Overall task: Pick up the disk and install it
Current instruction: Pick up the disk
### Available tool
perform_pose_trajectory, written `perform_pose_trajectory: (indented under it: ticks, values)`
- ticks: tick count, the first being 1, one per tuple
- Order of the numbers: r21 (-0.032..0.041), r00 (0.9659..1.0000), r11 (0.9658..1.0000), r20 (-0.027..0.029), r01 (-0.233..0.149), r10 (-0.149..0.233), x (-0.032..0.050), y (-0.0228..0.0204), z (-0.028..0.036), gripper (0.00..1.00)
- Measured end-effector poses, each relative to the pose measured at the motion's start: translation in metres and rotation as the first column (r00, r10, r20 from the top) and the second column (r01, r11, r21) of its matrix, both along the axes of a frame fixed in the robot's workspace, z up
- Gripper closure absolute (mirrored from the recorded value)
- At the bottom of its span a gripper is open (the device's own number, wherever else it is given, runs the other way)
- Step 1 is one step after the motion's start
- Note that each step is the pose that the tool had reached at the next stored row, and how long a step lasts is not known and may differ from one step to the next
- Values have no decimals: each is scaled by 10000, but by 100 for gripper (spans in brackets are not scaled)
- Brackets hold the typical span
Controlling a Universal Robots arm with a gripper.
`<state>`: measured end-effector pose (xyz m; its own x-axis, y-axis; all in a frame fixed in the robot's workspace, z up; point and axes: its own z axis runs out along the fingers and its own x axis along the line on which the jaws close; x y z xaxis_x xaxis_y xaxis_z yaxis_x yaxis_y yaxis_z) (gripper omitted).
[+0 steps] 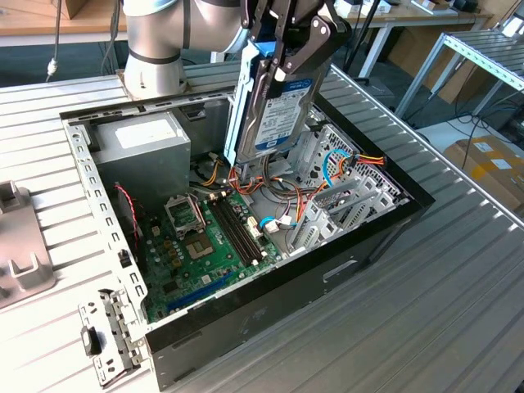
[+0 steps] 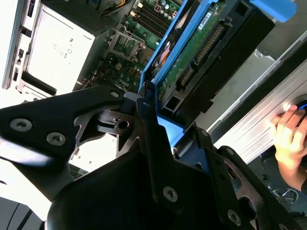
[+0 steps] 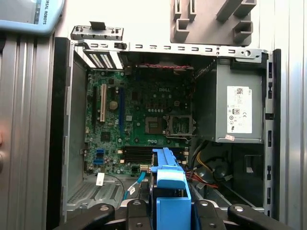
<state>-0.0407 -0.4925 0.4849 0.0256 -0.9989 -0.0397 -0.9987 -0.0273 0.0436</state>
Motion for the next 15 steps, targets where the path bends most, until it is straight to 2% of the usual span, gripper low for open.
perform_pose_trajectory:
  ticks: [1,15]
  values:
    - [0,10000,10000,0,0,0,2,-14,0,63]
    - [0,10000,10000,0,0,0,10,-79,-1,63]
